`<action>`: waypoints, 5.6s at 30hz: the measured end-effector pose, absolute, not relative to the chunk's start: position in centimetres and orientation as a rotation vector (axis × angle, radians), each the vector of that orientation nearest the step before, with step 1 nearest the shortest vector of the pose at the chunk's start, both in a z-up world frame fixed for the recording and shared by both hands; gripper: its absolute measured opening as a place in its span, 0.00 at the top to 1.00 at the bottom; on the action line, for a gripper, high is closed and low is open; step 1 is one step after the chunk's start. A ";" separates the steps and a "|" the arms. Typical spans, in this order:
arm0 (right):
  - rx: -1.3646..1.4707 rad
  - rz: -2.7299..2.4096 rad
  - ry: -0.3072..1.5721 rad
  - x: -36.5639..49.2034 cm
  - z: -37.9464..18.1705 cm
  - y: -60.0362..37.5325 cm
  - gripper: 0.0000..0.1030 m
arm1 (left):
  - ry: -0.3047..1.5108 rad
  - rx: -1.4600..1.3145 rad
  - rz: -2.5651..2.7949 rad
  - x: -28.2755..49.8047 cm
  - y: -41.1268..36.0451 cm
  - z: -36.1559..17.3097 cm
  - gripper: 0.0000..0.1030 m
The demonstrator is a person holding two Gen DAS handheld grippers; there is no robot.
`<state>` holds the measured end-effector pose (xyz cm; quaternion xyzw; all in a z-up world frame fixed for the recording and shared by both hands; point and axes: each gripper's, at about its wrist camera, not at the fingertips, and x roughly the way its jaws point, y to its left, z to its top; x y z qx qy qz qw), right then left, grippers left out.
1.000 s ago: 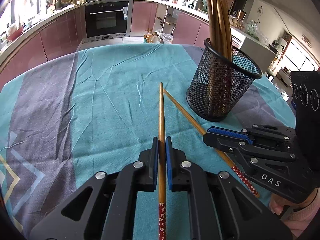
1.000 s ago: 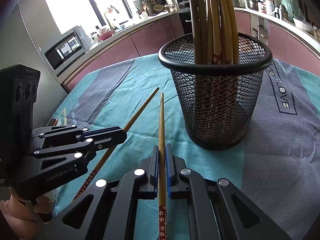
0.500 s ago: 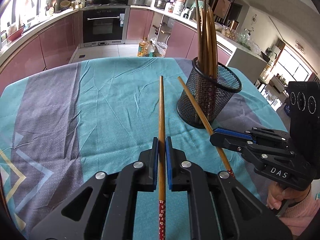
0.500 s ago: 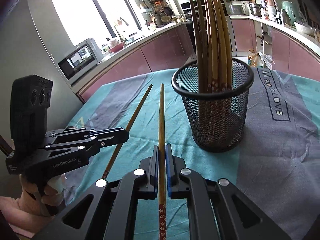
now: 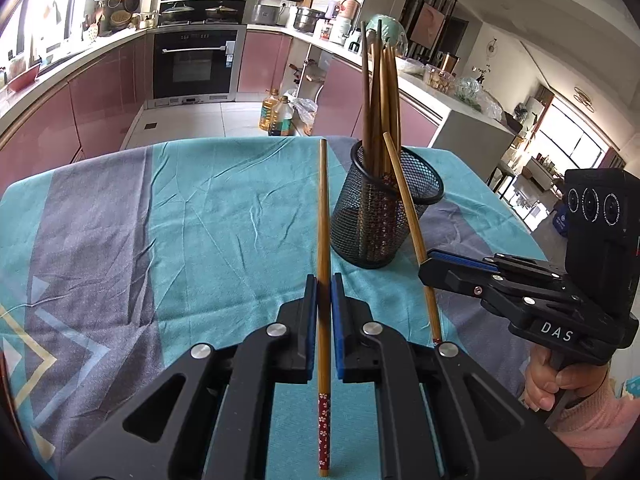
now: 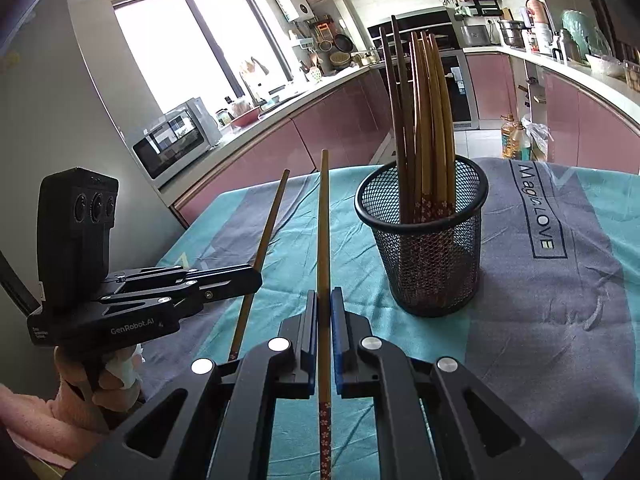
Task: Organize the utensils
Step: 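Lift the left tool's chopstick toward the mesh cup while the right tool raises its chopstick, then carry the right tool's chopstick over the mesh cup while the left tool holds its chopstick beside it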
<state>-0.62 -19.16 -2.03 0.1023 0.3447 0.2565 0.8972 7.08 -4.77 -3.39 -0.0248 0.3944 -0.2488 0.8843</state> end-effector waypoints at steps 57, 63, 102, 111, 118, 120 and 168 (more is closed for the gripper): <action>0.213 0.520 0.550 -2.0 2.9 -21.3 0.95 | 0.663 -0.042 -0.595 4.2 -5.2 2.0 0.93; 0.212 0.515 0.543 -2.0 3.0 -21.7 0.94 | 0.655 -0.036 -0.598 4.1 -5.3 2.3 0.93; 0.189 0.507 0.501 -1.7 4.6 -22.0 0.95 | 0.606 -0.006 -0.625 3.9 -6.3 4.1 0.93; 0.188 0.505 0.497 -1.6 4.7 -22.1 0.94 | 0.600 -0.001 -0.629 3.9 -6.6 4.5 0.93; 0.184 0.503 0.491 -1.4 5.1 -22.2 0.95 | 0.593 0.002 -0.631 4.0 -6.7 4.8 0.93; 0.182 0.502 0.490 -1.3 5.2 -22.2 0.95 | 0.592 0.002 -0.633 4.0 -6.8 4.9 0.93; 0.171 0.515 0.436 0.4 7.1 -23.1 0.95 | 0.524 0.025 -0.639 3.3 -7.0 7.7 0.93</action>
